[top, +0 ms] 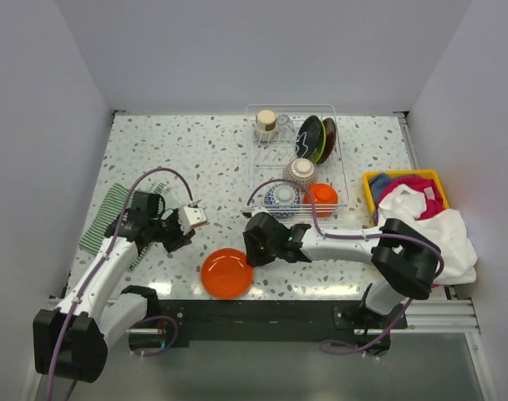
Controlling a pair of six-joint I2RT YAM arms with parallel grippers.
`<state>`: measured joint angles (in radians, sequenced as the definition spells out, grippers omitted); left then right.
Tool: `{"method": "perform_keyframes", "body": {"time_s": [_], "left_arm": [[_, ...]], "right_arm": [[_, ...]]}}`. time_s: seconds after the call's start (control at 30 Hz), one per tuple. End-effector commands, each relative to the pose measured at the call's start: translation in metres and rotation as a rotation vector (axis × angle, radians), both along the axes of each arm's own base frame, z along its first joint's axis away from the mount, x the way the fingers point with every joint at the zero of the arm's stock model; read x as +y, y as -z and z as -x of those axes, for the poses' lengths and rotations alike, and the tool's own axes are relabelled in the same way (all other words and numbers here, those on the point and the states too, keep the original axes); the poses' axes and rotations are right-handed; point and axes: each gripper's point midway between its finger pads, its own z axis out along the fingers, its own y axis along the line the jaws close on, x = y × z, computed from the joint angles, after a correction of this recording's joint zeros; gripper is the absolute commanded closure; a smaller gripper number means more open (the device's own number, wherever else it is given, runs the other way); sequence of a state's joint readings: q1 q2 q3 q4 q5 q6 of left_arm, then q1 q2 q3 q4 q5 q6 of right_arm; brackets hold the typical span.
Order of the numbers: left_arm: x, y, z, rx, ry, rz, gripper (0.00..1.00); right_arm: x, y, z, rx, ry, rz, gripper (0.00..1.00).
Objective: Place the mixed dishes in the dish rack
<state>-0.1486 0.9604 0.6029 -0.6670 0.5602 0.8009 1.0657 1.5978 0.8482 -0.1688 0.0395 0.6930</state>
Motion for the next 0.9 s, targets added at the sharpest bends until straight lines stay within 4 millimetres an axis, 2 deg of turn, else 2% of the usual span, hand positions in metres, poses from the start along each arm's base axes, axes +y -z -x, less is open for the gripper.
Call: {"method": "perform_keyframes", "body": {"time_s": [0.0,0.03,0.13,0.17,0.2,0.47,0.5,0.57,0.77,0.87], "left_arm": [[0.003,-0.004,-0.008,-0.038,-0.051,0.013,0.64],[0.002,-0.005,-0.01,-0.044,-0.052,0.019,0.64],[-0.001,-0.009,-0.016,-0.05,-0.057,0.036,0.64],[-0.002,-0.01,-0.017,-0.05,-0.058,0.041,0.64],[-0.004,-0.012,-0.02,-0.052,-0.061,0.051,0.64],[-0.009,-0.018,-0.031,-0.054,-0.049,0.069,0.63],[-0.008,-0.018,-0.031,-0.053,-0.048,0.067,0.63],[-0.009,-0.017,-0.032,-0.047,-0.044,0.068,0.63],[-0.01,-0.017,-0.033,-0.033,-0.037,0.071,0.63],[-0.01,-0.016,-0.031,-0.034,-0.029,0.067,0.63]], "right_arm": [[-0.007,-0.012,-0.016,-0.085,0.012,0.072,0.77],[-0.014,-0.011,-0.018,-0.1,0.007,0.104,0.79],[-0.016,-0.016,-0.018,-0.134,-0.049,0.123,0.88],[-0.016,-0.016,-0.019,-0.142,-0.061,0.129,0.97],[-0.017,-0.017,-0.02,-0.155,-0.069,0.135,1.0],[-0.006,-0.029,-0.026,-0.206,-0.121,0.099,1.0],[-0.005,-0.029,-0.026,-0.202,-0.117,0.094,0.71],[-0.005,-0.028,-0.025,-0.194,-0.118,0.092,0.61],[-0.008,-0.01,-0.02,-0.154,-0.103,0.109,0.61],[-0.009,-0.005,-0.021,-0.155,-0.099,0.12,0.71]]}}
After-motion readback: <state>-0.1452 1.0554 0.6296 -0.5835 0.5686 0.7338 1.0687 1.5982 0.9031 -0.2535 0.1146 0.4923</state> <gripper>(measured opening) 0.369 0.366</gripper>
